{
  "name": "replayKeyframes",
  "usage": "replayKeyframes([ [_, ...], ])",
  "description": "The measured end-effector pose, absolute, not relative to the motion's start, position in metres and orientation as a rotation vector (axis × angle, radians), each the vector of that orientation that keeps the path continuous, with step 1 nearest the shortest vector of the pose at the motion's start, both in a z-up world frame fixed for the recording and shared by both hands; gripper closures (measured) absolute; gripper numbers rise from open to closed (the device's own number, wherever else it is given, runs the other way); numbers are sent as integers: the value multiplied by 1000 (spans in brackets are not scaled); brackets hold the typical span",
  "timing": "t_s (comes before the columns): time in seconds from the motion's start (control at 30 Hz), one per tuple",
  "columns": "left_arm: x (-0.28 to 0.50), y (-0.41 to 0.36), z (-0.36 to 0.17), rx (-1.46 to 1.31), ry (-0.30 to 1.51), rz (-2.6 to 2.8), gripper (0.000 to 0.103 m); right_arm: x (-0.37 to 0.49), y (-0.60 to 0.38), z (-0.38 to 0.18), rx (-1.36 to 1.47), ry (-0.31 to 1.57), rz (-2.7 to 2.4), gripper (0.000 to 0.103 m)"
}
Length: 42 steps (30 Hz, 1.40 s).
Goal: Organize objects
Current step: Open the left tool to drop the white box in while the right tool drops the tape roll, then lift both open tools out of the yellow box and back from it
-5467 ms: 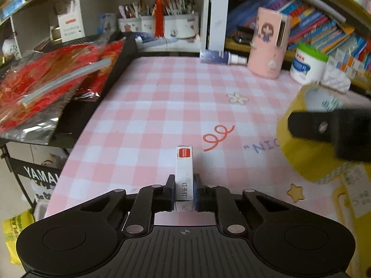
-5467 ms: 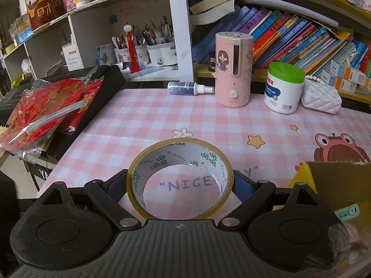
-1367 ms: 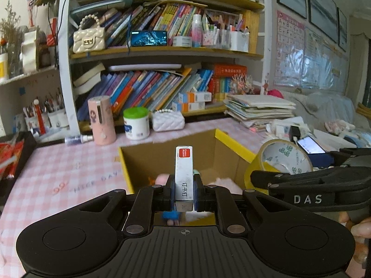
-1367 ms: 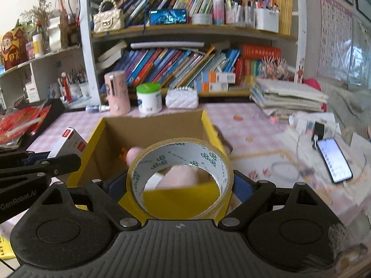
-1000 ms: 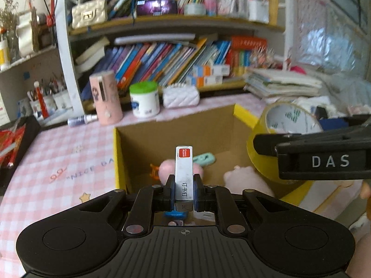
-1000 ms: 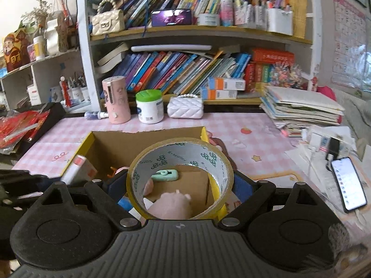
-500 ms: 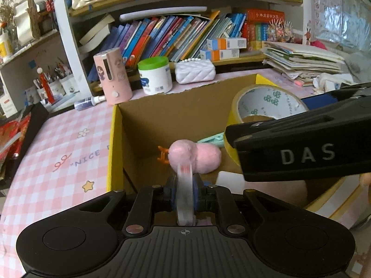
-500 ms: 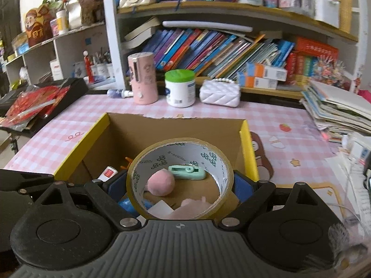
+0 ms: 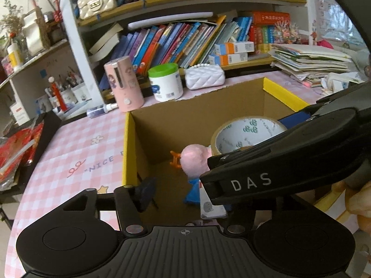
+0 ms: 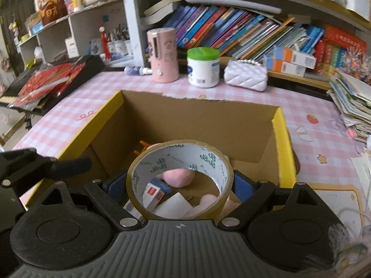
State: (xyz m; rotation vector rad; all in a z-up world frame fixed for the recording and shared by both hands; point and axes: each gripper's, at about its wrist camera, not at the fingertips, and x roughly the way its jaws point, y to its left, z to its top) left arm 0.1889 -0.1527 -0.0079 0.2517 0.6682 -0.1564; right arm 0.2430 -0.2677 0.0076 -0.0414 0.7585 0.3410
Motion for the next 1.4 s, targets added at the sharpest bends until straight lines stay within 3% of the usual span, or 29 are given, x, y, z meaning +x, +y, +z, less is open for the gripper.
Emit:
replayKeyframes([
  [0.13, 186, -150, -6, 236, 661, -155, 38, 246, -267, 6, -28, 778, 337, 11],
  [0.2, 182, -150, -4, 231, 645, -147, 27, 246, -268, 7, -15, 781, 333, 11],
  [0.57, 145, -140, 19, 198, 539, -147, 6, 215, -273, 24, 51, 700, 266, 8],
  [1.4, 46, -65, 20, 62, 575, -29, 1, 78, -220, 35, 1, 573, 103, 0],
])
